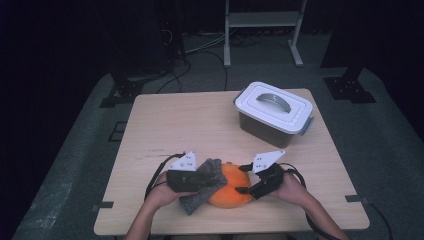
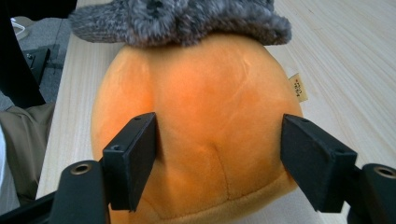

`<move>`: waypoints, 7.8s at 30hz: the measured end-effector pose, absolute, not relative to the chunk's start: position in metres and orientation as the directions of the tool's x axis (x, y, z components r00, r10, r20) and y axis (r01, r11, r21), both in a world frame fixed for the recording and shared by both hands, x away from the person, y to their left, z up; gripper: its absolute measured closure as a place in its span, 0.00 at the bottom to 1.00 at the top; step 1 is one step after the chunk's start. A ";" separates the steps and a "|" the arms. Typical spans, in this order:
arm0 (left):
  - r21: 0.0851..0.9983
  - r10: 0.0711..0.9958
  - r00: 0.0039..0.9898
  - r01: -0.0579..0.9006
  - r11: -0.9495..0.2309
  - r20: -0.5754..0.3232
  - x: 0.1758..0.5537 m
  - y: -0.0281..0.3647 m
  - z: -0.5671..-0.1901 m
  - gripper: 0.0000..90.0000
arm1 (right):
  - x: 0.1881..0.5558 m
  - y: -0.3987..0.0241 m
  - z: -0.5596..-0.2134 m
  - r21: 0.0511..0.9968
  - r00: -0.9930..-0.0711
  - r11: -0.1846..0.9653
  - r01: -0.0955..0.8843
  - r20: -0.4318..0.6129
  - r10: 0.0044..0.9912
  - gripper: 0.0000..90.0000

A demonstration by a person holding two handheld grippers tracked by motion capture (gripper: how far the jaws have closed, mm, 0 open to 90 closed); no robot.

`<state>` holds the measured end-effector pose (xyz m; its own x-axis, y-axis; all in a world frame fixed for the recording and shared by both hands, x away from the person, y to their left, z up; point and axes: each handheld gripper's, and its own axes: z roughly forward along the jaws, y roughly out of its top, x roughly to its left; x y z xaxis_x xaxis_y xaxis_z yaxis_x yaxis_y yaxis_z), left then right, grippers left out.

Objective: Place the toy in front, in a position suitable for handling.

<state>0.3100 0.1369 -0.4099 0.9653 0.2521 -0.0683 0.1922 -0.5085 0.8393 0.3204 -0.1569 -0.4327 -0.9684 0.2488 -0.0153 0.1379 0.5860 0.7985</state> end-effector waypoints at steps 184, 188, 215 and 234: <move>0.827 0.214 0.973 0.187 -0.531 -0.082 0.324 0.093 -0.373 0.86 | 0.294 -0.156 -0.408 0.779 -0.979 0.627 0.007 -0.123 0.164 0.62; 0.825 0.218 0.973 0.188 -0.533 -0.081 0.325 0.094 -0.377 0.86 | 0.298 -0.158 -0.410 0.781 -0.979 0.623 0.045 -0.091 0.185 0.62; 0.810 0.342 0.935 0.268 -0.521 -0.089 0.330 0.142 -0.406 0.86 | 0.304 -0.169 -0.409 0.826 -0.982 0.564 0.026 -0.084 0.169 0.35; 0.842 0.254 0.967 0.157 -0.516 -0.025 0.314 0.122 -0.372 0.86 | 0.299 -0.151 -0.403 0.834 -0.961 0.539 0.120 -0.038 0.274 0.73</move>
